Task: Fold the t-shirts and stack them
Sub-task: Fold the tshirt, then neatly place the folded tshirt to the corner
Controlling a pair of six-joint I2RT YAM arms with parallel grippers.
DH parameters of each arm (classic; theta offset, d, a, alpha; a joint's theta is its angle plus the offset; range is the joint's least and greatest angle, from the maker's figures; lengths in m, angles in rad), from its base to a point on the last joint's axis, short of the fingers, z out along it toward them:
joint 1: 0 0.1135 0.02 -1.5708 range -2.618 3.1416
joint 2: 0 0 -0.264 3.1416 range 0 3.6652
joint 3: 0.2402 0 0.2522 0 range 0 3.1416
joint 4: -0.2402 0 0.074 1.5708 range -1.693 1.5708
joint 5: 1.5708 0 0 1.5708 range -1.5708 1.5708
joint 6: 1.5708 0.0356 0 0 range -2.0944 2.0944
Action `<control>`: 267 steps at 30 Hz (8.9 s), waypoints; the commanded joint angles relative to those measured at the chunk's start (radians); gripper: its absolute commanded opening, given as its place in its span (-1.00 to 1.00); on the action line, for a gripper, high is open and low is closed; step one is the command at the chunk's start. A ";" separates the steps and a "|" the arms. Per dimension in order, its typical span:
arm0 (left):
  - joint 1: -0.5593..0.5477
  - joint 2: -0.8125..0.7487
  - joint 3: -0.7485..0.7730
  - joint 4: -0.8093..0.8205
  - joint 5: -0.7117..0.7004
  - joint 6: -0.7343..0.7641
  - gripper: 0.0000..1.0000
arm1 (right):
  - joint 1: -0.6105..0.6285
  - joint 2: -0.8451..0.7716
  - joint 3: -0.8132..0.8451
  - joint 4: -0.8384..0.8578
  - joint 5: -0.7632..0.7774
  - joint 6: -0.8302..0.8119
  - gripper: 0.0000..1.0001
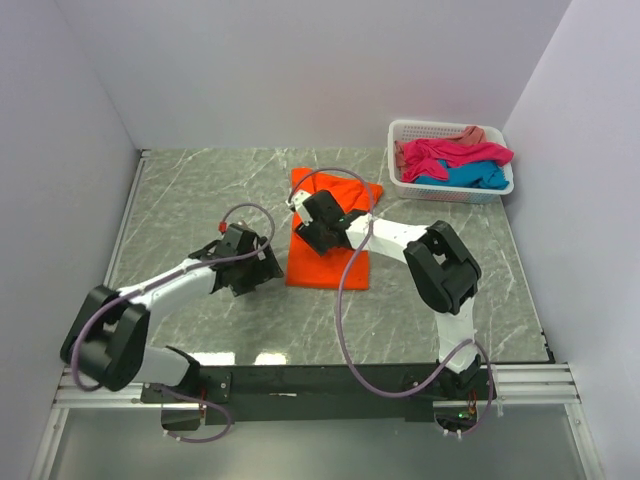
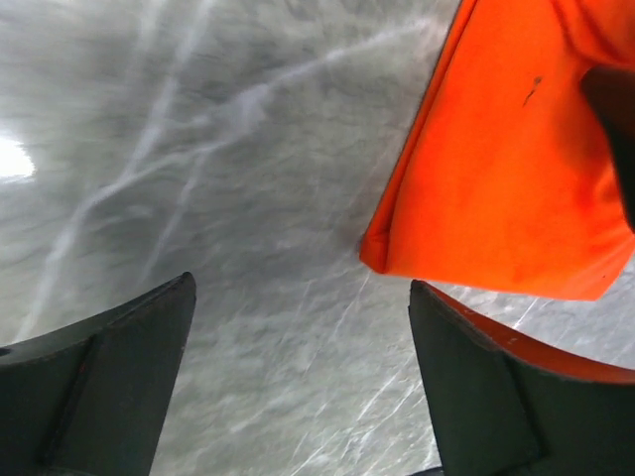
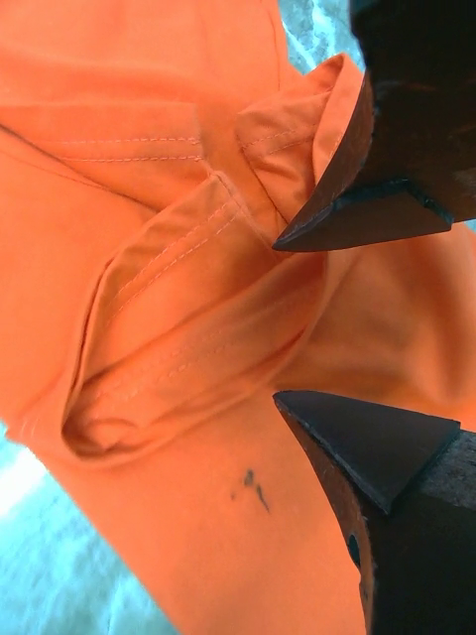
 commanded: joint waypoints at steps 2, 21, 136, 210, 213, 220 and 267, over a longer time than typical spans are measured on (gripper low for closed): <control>-0.013 0.089 0.041 0.134 0.117 0.010 0.78 | -0.012 0.022 0.038 0.019 -0.025 0.000 0.29; -0.112 0.335 0.092 0.019 -0.087 -0.019 -0.99 | -0.136 0.151 0.299 0.059 0.148 0.086 0.29; 0.097 0.919 1.109 -0.113 -0.001 0.259 0.86 | -0.388 0.002 0.073 -0.055 -0.371 0.759 -0.18; 0.138 0.852 0.896 -0.010 0.060 0.249 -0.99 | -0.459 -0.047 -0.161 0.157 -0.556 0.816 -0.17; 0.138 0.827 0.884 -0.013 0.078 0.255 -0.99 | -0.442 -0.084 -0.132 0.112 -0.524 0.781 -0.08; 0.138 0.720 0.858 -0.024 0.086 0.262 0.27 | -0.417 -0.153 -0.140 0.039 -0.367 0.765 0.17; 0.183 -0.069 0.241 -0.056 -0.288 0.108 0.99 | -0.819 -0.252 -0.220 -0.176 0.355 0.013 -1.00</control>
